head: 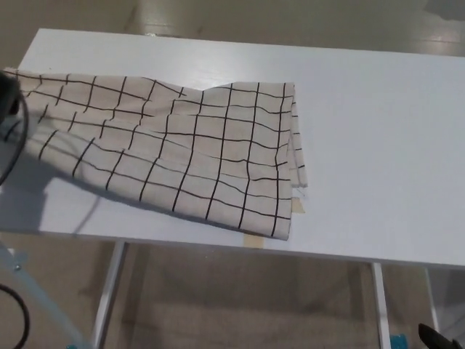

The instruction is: Use the left hand to fold a white towel with checkered patterns in half.

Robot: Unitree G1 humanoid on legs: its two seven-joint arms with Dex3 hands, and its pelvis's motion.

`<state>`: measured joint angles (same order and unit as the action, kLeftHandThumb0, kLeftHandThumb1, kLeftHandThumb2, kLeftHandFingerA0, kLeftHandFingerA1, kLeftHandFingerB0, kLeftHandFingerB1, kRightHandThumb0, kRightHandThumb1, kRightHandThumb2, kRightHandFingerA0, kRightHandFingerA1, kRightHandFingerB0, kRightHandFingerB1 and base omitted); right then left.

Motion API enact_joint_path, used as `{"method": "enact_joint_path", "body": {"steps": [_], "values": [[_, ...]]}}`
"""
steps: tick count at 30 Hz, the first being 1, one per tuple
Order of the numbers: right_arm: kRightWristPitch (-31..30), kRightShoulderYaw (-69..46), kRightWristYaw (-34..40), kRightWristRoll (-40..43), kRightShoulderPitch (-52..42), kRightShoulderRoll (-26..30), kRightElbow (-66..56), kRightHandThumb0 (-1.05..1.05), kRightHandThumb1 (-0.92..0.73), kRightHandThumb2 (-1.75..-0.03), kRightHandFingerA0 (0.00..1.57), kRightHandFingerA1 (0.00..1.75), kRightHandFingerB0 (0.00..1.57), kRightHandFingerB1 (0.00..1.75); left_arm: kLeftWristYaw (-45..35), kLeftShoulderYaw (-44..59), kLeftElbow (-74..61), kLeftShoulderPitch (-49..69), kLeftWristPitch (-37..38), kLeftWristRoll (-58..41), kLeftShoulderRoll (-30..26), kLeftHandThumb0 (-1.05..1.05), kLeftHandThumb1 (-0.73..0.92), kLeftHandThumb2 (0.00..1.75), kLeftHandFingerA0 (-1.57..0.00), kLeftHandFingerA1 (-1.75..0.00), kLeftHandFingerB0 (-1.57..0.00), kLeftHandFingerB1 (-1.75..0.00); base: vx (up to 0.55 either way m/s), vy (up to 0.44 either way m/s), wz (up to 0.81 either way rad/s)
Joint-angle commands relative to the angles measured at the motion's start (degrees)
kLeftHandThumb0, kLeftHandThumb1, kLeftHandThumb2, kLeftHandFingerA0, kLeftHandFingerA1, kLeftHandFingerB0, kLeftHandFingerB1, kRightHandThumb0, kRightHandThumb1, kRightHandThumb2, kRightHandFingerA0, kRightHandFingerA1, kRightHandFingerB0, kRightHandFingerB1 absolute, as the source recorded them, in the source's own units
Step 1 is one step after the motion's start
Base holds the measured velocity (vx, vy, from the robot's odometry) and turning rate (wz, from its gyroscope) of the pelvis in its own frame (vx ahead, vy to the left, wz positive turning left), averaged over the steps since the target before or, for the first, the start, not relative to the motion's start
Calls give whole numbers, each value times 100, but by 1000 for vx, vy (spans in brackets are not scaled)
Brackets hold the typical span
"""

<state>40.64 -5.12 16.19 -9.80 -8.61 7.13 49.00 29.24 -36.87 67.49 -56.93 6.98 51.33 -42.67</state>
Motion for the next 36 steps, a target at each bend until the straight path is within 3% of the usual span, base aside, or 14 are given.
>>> {"method": "enact_joint_path", "body": {"steps": [1,2,3,4,5,6,10,11,15,18,19,20,26,36], "values": [[177,-22,82,49,-144,-56,23,-34,-78,-63,39,50,36,42,1078,-348,-467,-474,141,674,51,-27,50,56,-85,-162,-105,-64,0,0,0],[166,-30,88,54,-176,-59,-14,-34,-79,-62,40,50,37,42,1318,-386,-589,-557,107,755,129,-33,46,57,-87,-163,-86,-135,0,0,0],[116,-35,82,57,-200,-54,-68,-34,-79,-62,40,50,37,42,1575,-413,-719,-647,62,829,238,-27,35,76,-116,-139,-89,-120,0,0,0],[36,-43,70,61,-222,-43,-147,-34,-79,-62,40,49,37,42,1865,-446,-879,-750,-16,912,371,-27,35,76,-117,-138,-90,-119,0,0,0],[11,-45,69,59,-229,-37,-173,-34,-79,-62,40,49,37,42,1917,-456,-915,-766,-43,929,399,-27,35,76,-117,-138,-90,-119,0,0,0],[-15,-42,74,46,-229,-32,-198,-34,-79,-62,41,49,37,42,1986,-460,-1007,-802,-67,953,447,-25,50,56,-86,-168,-82,-137,0,0,0],[-176,-45,50,39,-270,-12,-379,-35,-78,-62,42,50,38,43,1929,-359,-1715,-902,-6,954,637,-26,52,57,-86,-164,-93,-112,0,0,0],[-196,-49,20,63,-276,-19,-412,-37,-78,-62,43,49,39,43,1847,-348,-1912,-924,23,966,673,-34,51,59,-87,-162,-88,-136,0,0,0],[-278,-58,-66,123,-326,-38,-560,-37,-78,-62,44,51,41,45,1413,-282,-2756,-860,152,998,713,-24,53,58,-88,-163,-90,-124,0,0,2],[-245,-57,-160,166,-392,-24,-691,-38,-79,-63,45,53,43,46,1228,-403,-3501,-621,224,1180,843,-24,52,58,-88,-165,-79,-147,0,0,0],[-238,-55,-163,163,-394,-27,-696,-38,-80,-63,46,54,46,48,1313,-508,-3601,-542,228,1301,909,-29,52,58,-89,-165,-104,-71,0,0,0],[-226,-52,-173,168,-398,-35,-692,-38,-80,-63,46,54,47,49,1432,-670,-3733,-423,239,1480,1002,-35,49,61,-91,-157,-93,-57,0,0,0],[-317,-34,-199,128,-522,-28,-820,-38,-80,-63,47,54,48,49,1473,-1237,-4195,80,400,1942,1277,-29,44,55,-103,-142,-95,-57,0,0,0],[-571,50,-148,-50,-539,-6,-1118,-36,-81,-63,48,57,49,50,522,-2268,-4413,678,1185,2331,1392,-27,44,54,-115,-77,-99,-61,0,0,0]]}}
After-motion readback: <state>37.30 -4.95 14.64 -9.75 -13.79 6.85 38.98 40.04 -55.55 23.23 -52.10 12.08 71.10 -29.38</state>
